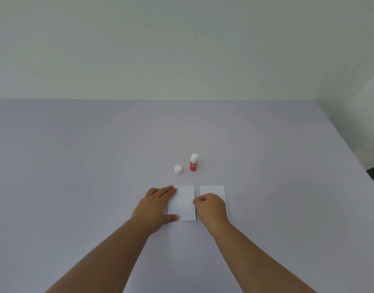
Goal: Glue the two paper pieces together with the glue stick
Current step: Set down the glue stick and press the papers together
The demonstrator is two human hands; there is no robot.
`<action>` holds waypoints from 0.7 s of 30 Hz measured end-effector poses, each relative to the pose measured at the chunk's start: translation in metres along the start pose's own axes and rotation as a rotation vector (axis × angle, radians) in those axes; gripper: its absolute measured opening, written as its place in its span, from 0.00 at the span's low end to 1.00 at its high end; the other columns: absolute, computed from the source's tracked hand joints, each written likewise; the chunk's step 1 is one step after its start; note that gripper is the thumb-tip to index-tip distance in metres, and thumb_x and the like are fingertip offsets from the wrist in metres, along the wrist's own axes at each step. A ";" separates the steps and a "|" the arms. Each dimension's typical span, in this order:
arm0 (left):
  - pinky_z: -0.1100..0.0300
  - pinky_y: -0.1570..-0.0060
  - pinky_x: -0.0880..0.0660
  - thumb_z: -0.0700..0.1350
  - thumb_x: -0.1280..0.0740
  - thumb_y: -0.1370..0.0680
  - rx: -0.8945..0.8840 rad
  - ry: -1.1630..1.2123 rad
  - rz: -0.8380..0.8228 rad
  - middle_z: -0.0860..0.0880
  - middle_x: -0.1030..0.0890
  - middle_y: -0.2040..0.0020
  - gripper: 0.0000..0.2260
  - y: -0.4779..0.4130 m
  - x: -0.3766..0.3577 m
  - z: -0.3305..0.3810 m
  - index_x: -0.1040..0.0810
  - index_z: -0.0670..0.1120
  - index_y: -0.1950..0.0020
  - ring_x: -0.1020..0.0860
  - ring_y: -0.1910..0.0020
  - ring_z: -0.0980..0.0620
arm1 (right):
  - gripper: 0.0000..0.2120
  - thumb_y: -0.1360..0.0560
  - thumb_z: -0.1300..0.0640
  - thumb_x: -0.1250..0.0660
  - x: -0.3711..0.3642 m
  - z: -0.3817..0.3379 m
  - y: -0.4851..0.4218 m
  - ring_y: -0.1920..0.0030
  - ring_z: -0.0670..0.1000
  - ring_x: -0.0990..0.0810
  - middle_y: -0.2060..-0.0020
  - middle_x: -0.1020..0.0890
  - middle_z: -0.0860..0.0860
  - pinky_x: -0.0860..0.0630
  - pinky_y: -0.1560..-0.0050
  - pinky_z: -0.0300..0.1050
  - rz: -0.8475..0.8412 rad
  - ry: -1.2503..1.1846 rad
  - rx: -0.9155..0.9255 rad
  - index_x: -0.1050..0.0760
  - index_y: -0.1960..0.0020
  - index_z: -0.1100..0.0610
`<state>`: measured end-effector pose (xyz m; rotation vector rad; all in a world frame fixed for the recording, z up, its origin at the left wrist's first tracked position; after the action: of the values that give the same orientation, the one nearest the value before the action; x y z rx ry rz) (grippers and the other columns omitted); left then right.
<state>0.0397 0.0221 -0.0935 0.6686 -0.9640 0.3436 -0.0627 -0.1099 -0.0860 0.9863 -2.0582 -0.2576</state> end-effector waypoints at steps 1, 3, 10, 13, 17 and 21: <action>0.56 0.28 0.39 0.62 0.34 0.27 -0.002 0.001 0.002 0.59 0.43 0.23 0.37 0.000 0.000 0.000 0.46 0.55 0.23 0.43 0.27 0.52 | 0.13 0.27 0.60 0.38 -0.001 0.002 0.000 0.63 0.59 0.22 0.65 0.20 0.62 0.23 0.52 0.57 -0.010 -0.035 -0.026 0.23 0.60 0.70; 0.56 0.28 0.40 0.61 0.33 0.27 -0.005 0.004 0.002 0.59 0.43 0.22 0.37 0.000 -0.001 -0.001 0.46 0.55 0.23 0.44 0.27 0.52 | 0.13 0.27 0.60 0.37 -0.003 0.004 0.000 0.58 0.61 0.20 0.60 0.18 0.64 0.23 0.50 0.57 -0.019 -0.102 -0.082 0.23 0.55 0.70; 0.53 0.29 0.37 0.52 0.27 0.29 0.095 0.399 0.158 0.53 0.35 0.27 0.33 0.003 0.011 -0.006 0.35 0.50 0.27 0.35 0.29 0.51 | 0.12 0.28 0.60 0.37 0.000 0.011 0.000 0.63 0.57 0.21 0.46 0.24 0.62 0.23 0.57 0.54 -0.033 -0.225 -0.184 0.23 0.52 0.69; 0.60 0.48 0.27 0.50 0.28 0.27 0.315 0.786 0.208 0.55 0.23 0.41 0.18 0.009 0.007 -0.021 0.24 0.51 0.38 0.23 0.44 0.52 | 0.08 0.28 0.60 0.35 0.006 0.015 0.002 0.70 0.50 0.30 0.70 0.26 0.52 0.31 0.62 0.46 -0.060 -0.348 -0.195 0.22 0.63 0.62; 0.63 0.57 0.24 0.45 0.31 0.25 0.390 1.082 0.152 0.48 0.17 0.58 0.05 0.011 -0.001 -0.012 0.17 0.46 0.55 0.20 0.57 0.50 | 0.08 0.27 0.59 0.35 0.016 0.018 0.004 0.69 0.49 0.30 0.69 0.25 0.49 0.30 0.59 0.46 -0.044 -0.427 -0.164 0.24 0.66 0.54; 0.61 0.57 0.23 0.44 0.32 0.24 0.371 1.086 0.147 0.47 0.19 0.62 0.06 0.010 0.003 0.007 0.18 0.44 0.57 0.22 0.60 0.51 | 0.04 0.28 0.58 0.34 0.031 0.022 0.007 0.66 0.50 0.27 0.65 0.22 0.50 0.28 0.58 0.47 0.042 -0.434 -0.119 0.22 0.60 0.56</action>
<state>0.0314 0.0254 -0.0849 0.6151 0.1008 0.9100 -0.0942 -0.1304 -0.0785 0.8681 -2.4161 -0.6100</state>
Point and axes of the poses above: each hand's wrist, its own y-axis away from the middle knuckle, its own x-axis out of the back of the hand, z = x × y, the point moved 8 cm from there along -y, towards the middle knuckle
